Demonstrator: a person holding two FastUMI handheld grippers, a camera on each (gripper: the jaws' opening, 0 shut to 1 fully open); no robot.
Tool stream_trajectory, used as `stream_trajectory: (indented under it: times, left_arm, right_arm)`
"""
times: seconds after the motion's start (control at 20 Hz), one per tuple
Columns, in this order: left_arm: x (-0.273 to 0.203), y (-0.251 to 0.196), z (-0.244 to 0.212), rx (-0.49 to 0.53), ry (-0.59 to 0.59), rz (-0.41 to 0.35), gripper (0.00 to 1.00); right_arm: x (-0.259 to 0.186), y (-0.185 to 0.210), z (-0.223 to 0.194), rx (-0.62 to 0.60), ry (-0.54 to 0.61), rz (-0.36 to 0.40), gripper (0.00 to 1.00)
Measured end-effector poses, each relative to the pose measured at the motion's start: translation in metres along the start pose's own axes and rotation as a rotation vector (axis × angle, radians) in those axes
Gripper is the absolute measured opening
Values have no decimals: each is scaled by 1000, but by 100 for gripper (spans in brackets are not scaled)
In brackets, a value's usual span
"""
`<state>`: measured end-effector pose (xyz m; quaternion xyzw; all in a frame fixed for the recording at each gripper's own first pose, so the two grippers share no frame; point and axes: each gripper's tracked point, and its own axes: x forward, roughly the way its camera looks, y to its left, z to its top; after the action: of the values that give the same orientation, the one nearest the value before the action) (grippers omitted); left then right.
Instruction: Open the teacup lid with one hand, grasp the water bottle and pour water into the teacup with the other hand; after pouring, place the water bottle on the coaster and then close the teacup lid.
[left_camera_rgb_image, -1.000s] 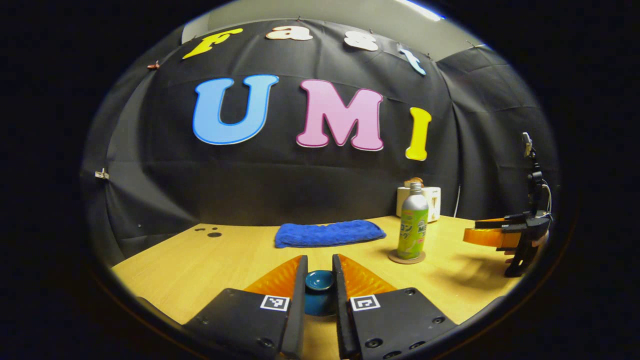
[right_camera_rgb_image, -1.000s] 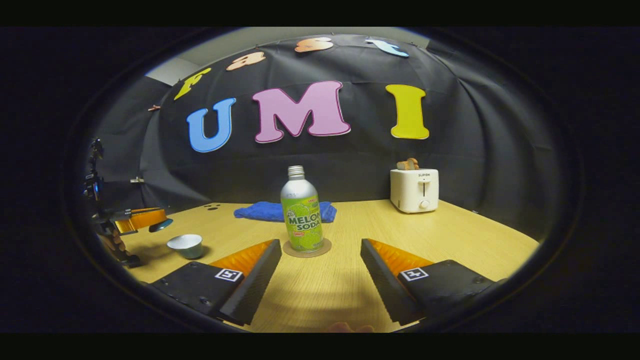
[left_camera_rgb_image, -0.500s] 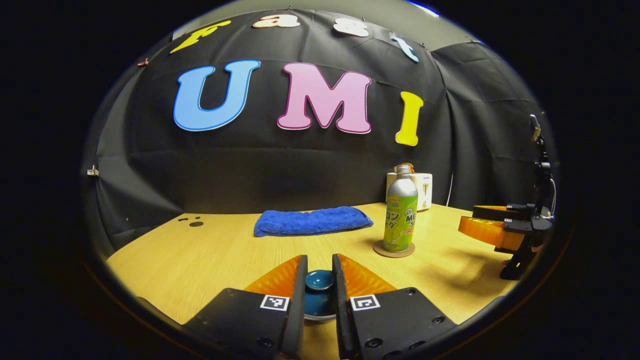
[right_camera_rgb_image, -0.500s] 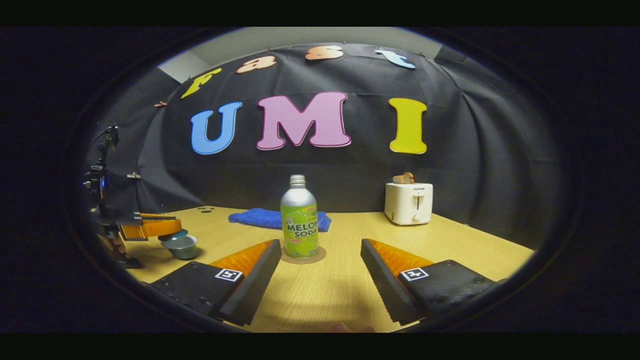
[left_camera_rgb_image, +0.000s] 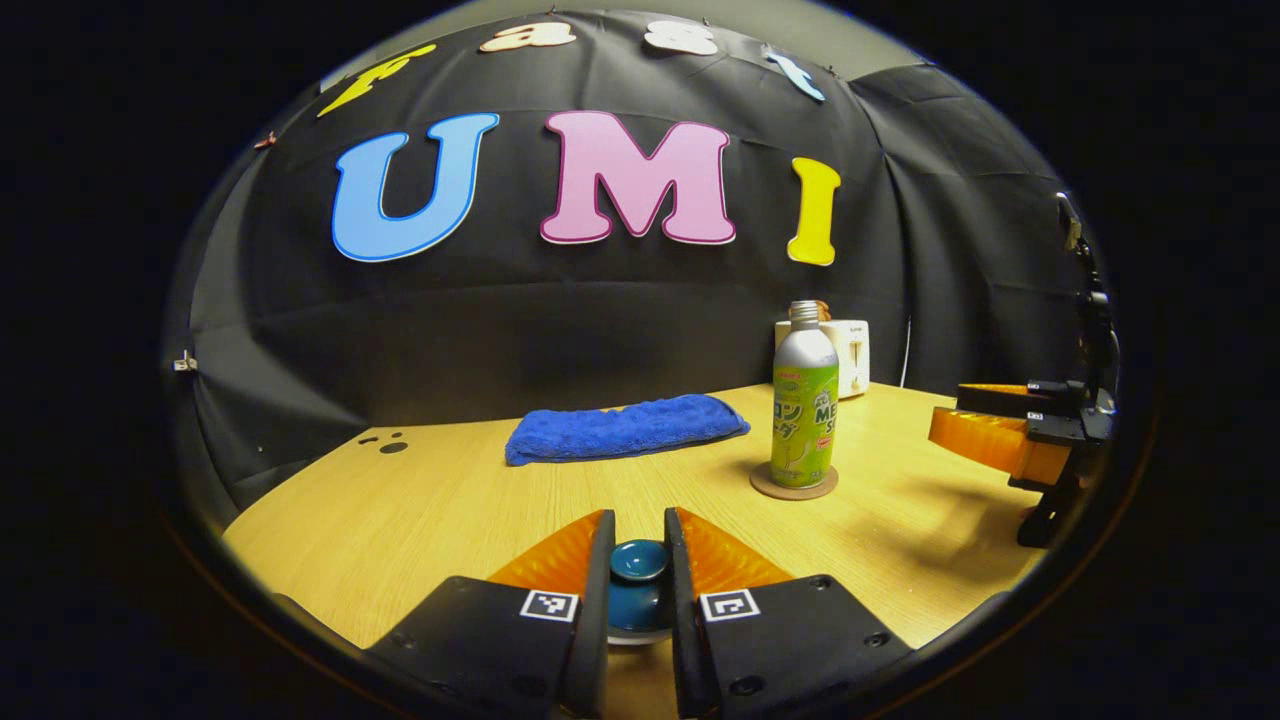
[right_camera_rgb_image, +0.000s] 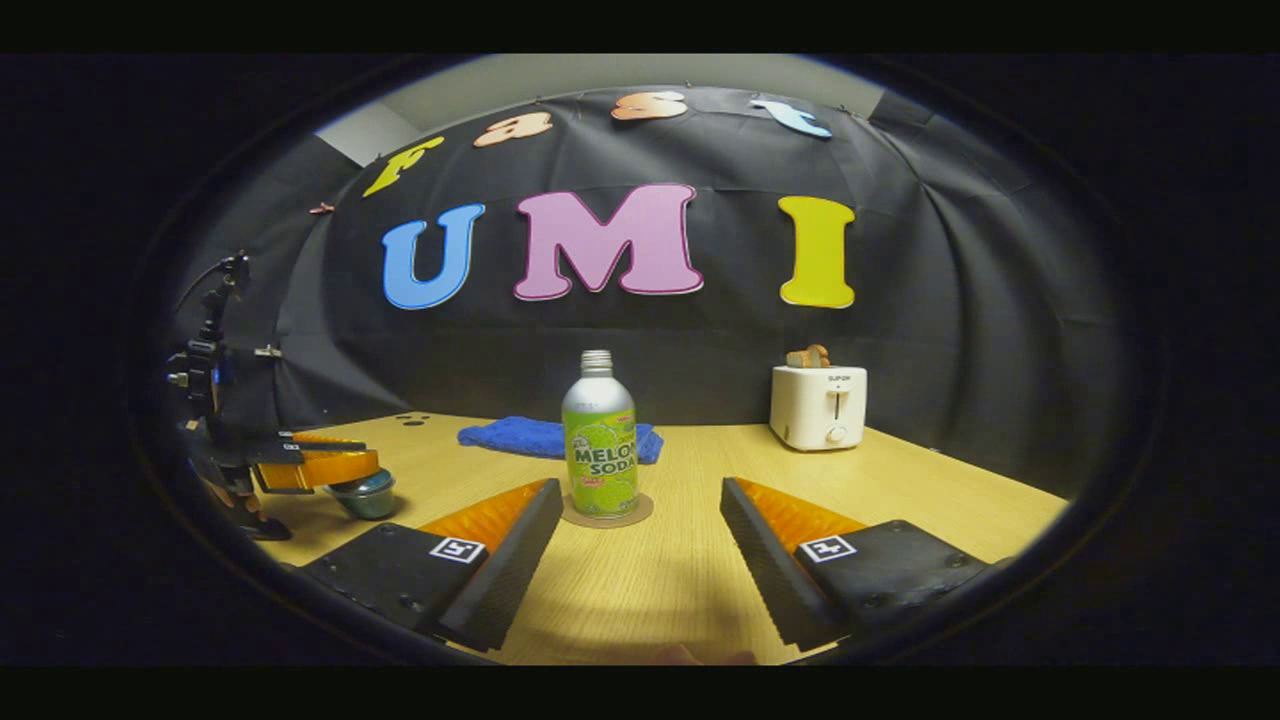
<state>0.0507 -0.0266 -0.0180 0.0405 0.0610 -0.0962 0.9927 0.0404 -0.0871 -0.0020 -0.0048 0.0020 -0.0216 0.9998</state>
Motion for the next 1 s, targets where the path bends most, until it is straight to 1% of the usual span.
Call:
stream_trajectory:
  times: [0.15,0.25,0.35,0.65,0.75,0.85,0.9,1.0]
  left_arm:
    - [2,4,-3,-17,16,16,30]
    - [5,9,-7,-32,43,41,30]
    - [7,9,-10,-45,62,45,31]
    - [6,4,-10,-13,70,43,34]
    - [2,4,-9,-12,57,47,38]
    - [-5,4,-3,-8,19,57,50]
    - [-10,4,2,-4,-14,64,60]
    - [-22,3,13,1,-93,78,71]
  right_arm:
    - [0,0,0,0,0,1,98]
    - [1,-1,0,0,0,1,98]
    - [1,0,0,0,0,1,98]
    - [0,-2,0,-1,0,-13,98]
    - [1,-3,0,0,0,-13,98]
    - [1,-3,1,-1,0,-13,98]
    - [0,-4,1,-1,1,-17,98]
    - [0,-7,1,-1,0,-37,98]
